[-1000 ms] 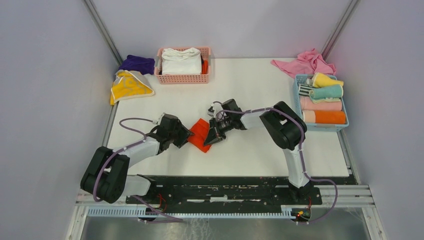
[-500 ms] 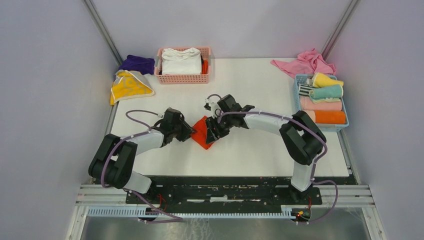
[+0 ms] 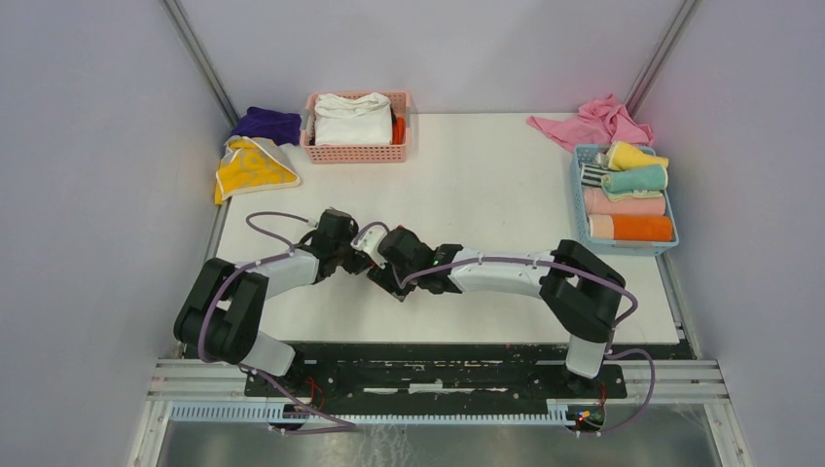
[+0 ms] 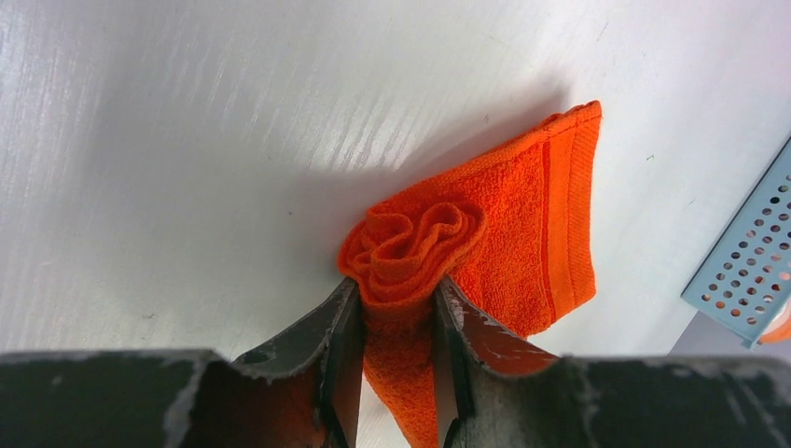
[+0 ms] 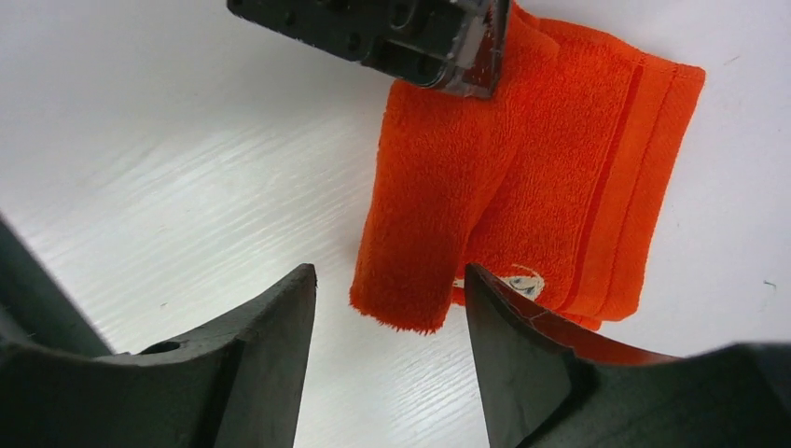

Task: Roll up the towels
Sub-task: Roll the towel at the center of the board.

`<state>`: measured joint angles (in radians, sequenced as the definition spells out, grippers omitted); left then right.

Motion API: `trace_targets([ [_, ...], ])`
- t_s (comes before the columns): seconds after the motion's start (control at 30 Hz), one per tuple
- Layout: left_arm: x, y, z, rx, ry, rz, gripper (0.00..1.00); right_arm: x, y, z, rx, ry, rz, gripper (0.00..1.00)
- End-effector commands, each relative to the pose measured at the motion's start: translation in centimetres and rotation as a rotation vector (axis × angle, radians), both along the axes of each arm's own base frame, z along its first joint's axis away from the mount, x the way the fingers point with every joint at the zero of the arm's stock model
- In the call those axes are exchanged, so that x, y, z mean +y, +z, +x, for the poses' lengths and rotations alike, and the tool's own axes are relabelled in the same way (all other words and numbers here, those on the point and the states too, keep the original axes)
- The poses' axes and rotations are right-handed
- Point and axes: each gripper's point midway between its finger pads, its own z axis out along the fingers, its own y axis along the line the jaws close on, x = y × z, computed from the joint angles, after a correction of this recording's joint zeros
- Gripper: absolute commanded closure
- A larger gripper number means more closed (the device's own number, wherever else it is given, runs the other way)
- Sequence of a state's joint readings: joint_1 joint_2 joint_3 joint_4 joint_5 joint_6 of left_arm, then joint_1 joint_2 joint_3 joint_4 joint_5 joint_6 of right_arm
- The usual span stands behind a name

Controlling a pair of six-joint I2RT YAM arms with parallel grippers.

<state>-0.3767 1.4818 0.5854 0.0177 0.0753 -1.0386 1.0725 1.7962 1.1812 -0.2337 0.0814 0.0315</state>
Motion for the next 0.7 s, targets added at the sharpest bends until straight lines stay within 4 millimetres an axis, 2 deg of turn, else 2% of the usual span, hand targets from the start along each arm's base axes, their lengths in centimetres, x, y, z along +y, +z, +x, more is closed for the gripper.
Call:
trace_targets([
  [0.0, 2.4, -4.0, -3.7, 0.157, -0.048, 0.143, 0.64, 0.7, -0.7, 2.0, -0.191, -0.006, -0.079, 0.34],
  [0.17, 2.3, -4.2, -3.8, 0.163, -0.054, 0.135, 0.63, 1.1, -2.4, 1.7, -0.193, 0.009, -0.104, 0.40],
  [0.27, 2.0, -4.2, -3.9, 0.166, -0.066, 0.126, 0.59, 1.4, -2.5, 1.1, -0.155, 0.025, -0.065, 0.52],
  [0.37, 1.6, -3.7, -3.8, 0.148, -0.070, 0.099, 0.53, 1.5, -2.4, 0.5, -0.030, 0.033, 0.012, 0.73],
  [0.43, 1.5, -2.8, -3.5, 0.116, -0.060, 0.079, 0.47, 1.3, -2.2, 0.3, 0.076, 0.024, 0.090, 0.83],
  [0.67, 1.7, 1.3, -2.5, -0.025, 0.008, -0.047, 0.33, 1.0, -2.1, -1.4, 0.538, 0.019, 0.400, 0.99],
])
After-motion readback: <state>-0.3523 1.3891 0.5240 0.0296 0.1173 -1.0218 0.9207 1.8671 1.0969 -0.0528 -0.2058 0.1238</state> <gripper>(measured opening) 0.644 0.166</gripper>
